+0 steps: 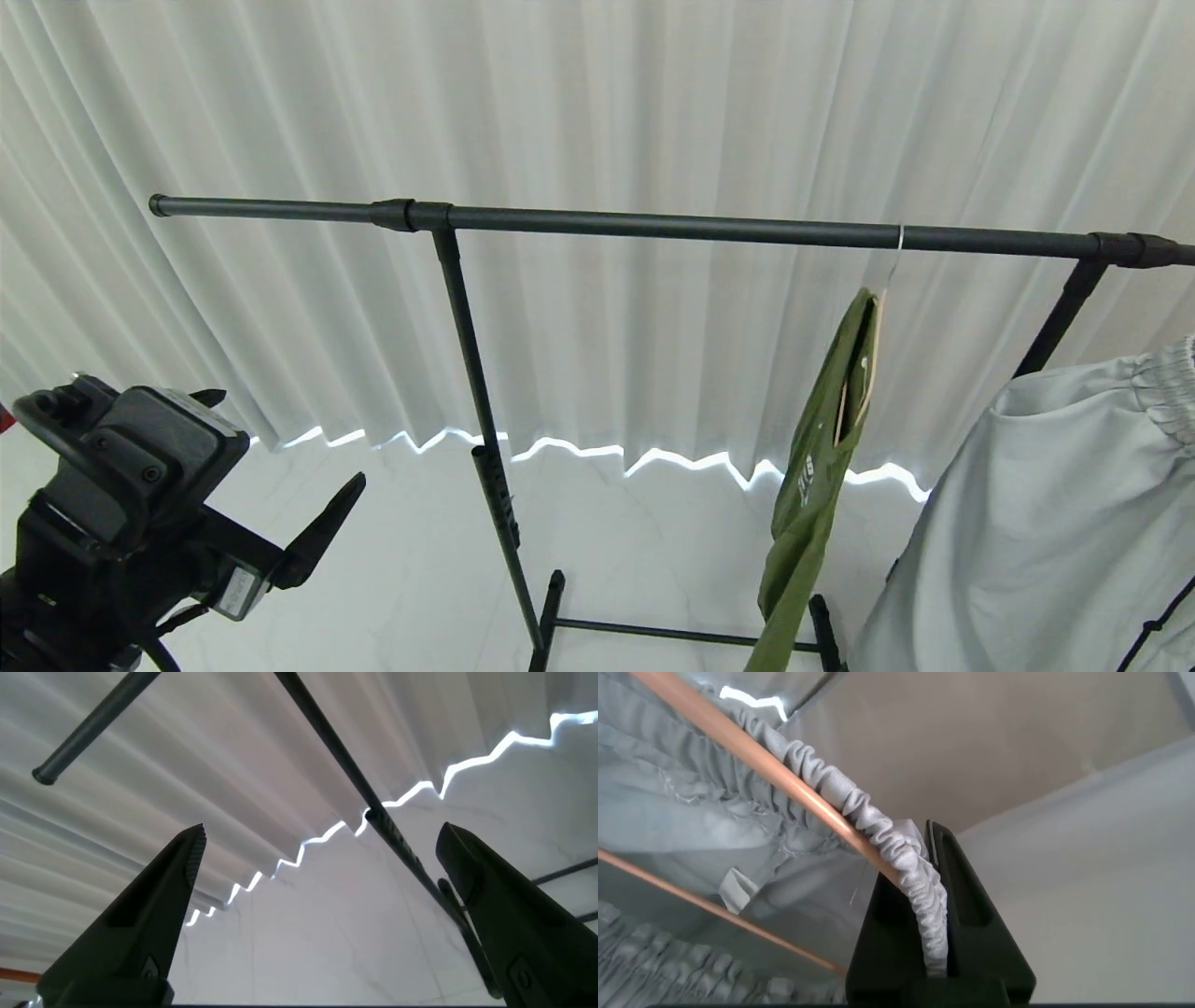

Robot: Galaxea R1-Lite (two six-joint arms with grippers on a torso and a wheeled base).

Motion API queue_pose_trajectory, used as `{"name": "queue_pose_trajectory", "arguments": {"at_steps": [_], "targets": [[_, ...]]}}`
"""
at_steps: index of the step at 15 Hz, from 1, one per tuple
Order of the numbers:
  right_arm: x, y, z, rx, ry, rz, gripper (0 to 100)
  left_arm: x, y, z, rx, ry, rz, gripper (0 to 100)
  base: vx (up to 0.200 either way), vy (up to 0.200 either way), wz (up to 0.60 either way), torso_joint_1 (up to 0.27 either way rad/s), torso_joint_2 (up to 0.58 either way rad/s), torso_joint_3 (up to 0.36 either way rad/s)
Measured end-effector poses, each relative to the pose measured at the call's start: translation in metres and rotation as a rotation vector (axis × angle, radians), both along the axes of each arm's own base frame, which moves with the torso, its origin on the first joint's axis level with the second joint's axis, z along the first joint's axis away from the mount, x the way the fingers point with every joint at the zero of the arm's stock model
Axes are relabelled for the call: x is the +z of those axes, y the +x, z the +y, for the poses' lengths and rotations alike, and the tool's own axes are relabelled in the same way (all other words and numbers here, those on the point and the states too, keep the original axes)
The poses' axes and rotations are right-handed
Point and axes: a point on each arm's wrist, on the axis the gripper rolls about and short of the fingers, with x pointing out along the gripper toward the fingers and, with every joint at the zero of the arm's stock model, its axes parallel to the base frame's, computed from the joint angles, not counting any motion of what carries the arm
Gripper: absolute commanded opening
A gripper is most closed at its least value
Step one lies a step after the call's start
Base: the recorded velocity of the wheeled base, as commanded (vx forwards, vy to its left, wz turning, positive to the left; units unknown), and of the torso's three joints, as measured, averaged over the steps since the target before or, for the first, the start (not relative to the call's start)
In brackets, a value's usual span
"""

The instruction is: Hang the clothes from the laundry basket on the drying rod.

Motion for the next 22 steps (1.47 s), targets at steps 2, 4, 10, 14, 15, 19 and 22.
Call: {"name": "queue_pose_trajectory", "arguments": {"at_steps": [2,4,10,14,15,19,22], "targets": [[-0.002,0.003,-0.001,-0.005,0.027,-0.010,0,0.000,0.000,0.000,0.000,-0.001,0.000,100,0.200,0.000,0.00,0.002,0.00,0.002],[-0.005,0.006,-0.002,-0.005,0.034,0.004,0,0.000,0.000,0.000,-0.001,-0.001,0.002,100,0.200,0.000,0.00,0.002,0.00,0.000],[-0.017,0.028,-0.008,0.001,0.089,0.058,0,-0.001,-0.001,-0.001,-0.011,-0.002,0.005,100,0.000,0.000,0.00,0.000,0.00,0.000],[-0.021,0.055,-0.008,0.053,0.089,0.075,0,-0.002,-0.001,-0.003,-0.026,-0.005,0.008,100,0.000,0.000,0.00,0.000,0.00,0.000],[-0.023,0.062,-0.008,0.066,0.089,0.081,0,-0.002,-0.002,-0.003,-0.028,-0.006,0.009,100,0.000,0.000,0.00,0.000,0.00,0.000],[-0.027,0.092,-0.006,0.064,0.066,0.090,0,-0.002,-0.002,-0.003,-0.028,-0.007,0.009,100,0.000,0.000,0.00,0.000,0.00,0.000],[-0.033,0.108,-0.001,0.079,0.059,0.116,0,-0.002,-0.002,-0.003,-0.028,-0.007,0.009,100,0.000,0.000,0.00,0.000,0.00,0.000]]}}
